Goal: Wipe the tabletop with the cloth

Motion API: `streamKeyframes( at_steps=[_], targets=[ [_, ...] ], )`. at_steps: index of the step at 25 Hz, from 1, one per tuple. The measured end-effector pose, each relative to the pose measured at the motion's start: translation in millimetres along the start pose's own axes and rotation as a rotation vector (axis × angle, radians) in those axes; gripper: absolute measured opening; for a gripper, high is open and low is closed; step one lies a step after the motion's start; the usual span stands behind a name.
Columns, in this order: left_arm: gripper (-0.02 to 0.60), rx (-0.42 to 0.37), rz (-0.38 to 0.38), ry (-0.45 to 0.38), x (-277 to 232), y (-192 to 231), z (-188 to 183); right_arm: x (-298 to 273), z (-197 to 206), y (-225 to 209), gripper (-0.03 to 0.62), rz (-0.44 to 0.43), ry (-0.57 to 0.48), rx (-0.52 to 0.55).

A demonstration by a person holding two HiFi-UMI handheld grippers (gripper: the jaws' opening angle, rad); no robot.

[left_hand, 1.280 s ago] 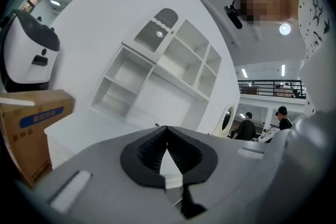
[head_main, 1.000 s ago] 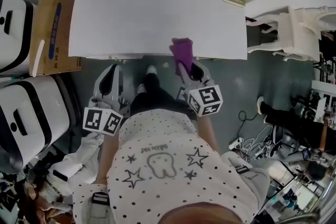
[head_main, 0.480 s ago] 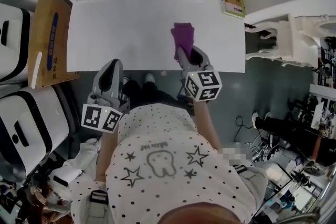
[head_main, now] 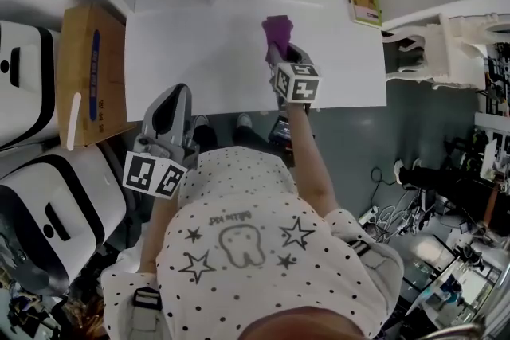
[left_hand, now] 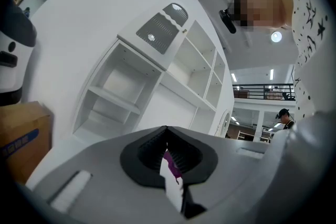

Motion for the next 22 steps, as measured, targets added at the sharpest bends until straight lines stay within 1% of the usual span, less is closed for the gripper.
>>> streamKeyframes(
  at_steps=[3,5,8,12,17,19,22],
  targets=[
    [-0.009,-0.002,-0.006,0.005,12,22,-9,-54,-1,10,0.075,0.035,0.095,0.02],
    [-0.009,-0.003,-0.011,0.006,19,35,-14,-81,-6,14,0.075,0.073,0.121,0.048],
    [-0.009,-0.002,-0.016,0.009,27,49,-20,-110,-10,13,0.075,0.129,0.169,0.09],
    [-0.009,-0.008,-0.009,0.03,35,58,-22,-136,-8,19,0.075,0.162,0.254,0.12],
    [-0.009,-0.02,-0.005,0.018,43,71,-24,-146,-8,24,0.067,0.184,0.214,0.133],
    [-0.009,-0.019,-0.002,0.014,45,72,-24,-147,-8,26,0.063,0.193,0.207,0.109],
    [-0.009,-0.008,0.013,0.024,48,69,-19,-145,-2,30,0.063,0.22,0.232,0.067]
  ],
)
Point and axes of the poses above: the fingertips, and each gripper's own axes: x backward along the fingers, y to its left, z out of its underside, the point moved 8 cm from there along x, backward along the fingers, and after that the axes turned 10 degrees about y, right-handed, at the moved point
